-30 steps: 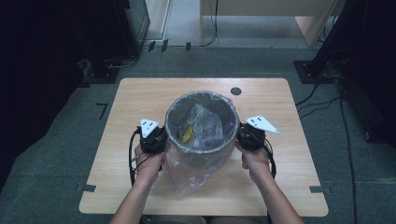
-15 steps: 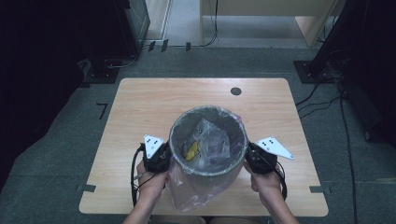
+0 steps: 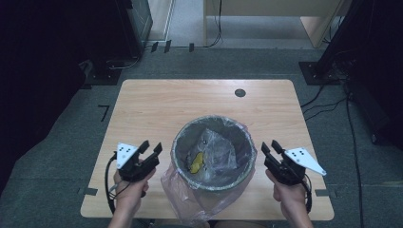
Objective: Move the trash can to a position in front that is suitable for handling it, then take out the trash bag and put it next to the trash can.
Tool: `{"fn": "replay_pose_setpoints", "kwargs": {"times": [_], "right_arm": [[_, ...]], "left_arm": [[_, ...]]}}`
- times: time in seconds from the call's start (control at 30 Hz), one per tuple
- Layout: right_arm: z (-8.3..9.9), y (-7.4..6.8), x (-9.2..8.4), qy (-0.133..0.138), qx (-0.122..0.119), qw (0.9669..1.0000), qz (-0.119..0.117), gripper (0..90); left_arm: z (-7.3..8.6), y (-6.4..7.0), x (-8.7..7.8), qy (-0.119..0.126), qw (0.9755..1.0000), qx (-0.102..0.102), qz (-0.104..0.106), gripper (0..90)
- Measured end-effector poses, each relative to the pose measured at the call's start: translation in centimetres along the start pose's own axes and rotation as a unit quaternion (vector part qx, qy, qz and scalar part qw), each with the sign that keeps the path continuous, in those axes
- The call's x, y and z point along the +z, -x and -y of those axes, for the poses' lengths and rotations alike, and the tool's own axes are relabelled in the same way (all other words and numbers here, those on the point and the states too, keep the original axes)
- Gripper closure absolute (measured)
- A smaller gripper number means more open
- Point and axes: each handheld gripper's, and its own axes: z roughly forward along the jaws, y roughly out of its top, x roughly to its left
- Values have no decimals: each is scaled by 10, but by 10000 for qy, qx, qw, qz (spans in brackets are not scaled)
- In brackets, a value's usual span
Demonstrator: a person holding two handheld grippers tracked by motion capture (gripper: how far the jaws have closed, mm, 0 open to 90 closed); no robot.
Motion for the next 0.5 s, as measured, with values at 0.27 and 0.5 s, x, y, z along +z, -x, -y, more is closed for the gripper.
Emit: {"fn": "replay_pose_setpoints", "kwargs": {"times": [0.27,0.5], "right_arm": [[29,35,16,-327,39,9992,234,413],[64,37,42,-1124,-198,9926,415,217]], "left_arm": [[34,-54,30,-713,9954,-297,-562,432],[63,-62,50,-1170,9918,33,-514,382]]}}
